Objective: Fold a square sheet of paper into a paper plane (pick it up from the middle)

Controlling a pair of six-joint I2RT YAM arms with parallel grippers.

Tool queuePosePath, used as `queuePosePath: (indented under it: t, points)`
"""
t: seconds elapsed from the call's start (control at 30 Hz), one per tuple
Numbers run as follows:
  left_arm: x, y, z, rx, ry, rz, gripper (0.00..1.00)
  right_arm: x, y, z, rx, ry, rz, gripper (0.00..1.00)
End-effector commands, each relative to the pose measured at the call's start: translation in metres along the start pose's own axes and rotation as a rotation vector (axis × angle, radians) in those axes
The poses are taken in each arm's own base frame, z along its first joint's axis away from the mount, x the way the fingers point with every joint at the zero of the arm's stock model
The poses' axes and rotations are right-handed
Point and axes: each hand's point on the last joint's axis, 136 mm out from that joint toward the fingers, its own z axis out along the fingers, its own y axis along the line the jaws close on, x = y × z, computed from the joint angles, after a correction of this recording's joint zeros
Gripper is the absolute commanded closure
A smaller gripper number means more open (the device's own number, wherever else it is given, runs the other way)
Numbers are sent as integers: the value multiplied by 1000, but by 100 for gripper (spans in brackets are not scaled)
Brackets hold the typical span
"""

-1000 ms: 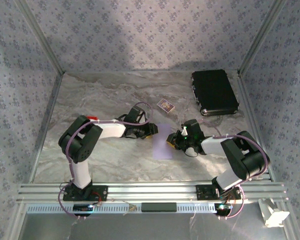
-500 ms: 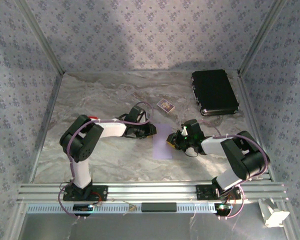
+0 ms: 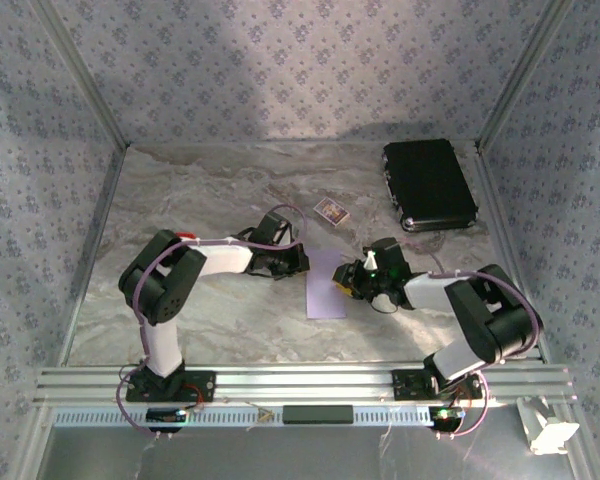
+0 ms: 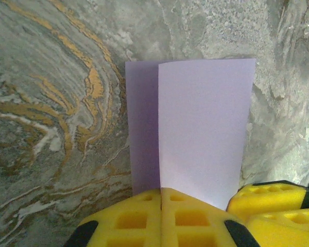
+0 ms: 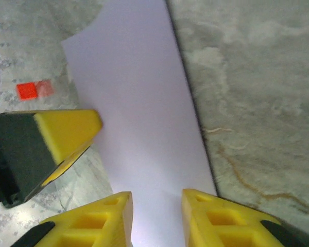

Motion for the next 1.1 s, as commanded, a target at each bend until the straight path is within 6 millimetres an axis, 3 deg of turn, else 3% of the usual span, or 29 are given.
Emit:
queuePosePath:
  t: [0.0, 0.1, 0.17, 0.33, 0.5, 0.63, 0.87, 1.07]
  points:
    - [-5, -20, -16, 27, -14, 17, 100, -1, 10, -15, 16, -14, -119, 60]
    - [-2, -21, -23, 31, -3, -1, 100, -5, 12, -30, 73, -50, -199, 45]
    - [0, -20, -26, 36, 8, -18, 100, -5, 16, -39, 84, -75, -257, 40]
    - [0, -19, -35, 43, 22, -44, 100, -4, 36, -57, 90, -196, -490, 41]
    - [-1, -17, -41, 40, 22, -53, 100, 15, 59, -67, 105, -334, -898, 40]
    - [-2, -19, -43, 40, 19, -51, 100, 26, 63, -65, 148, -309, -1010, 40]
    - [-3, -19, -44, 36, 19, -52, 100, 51, 73, -42, 205, -219, -1161, 42]
    - [-4, -18, -44, 31, 16, -53, 100, 71, 66, -25, 268, -184, -1310, 42]
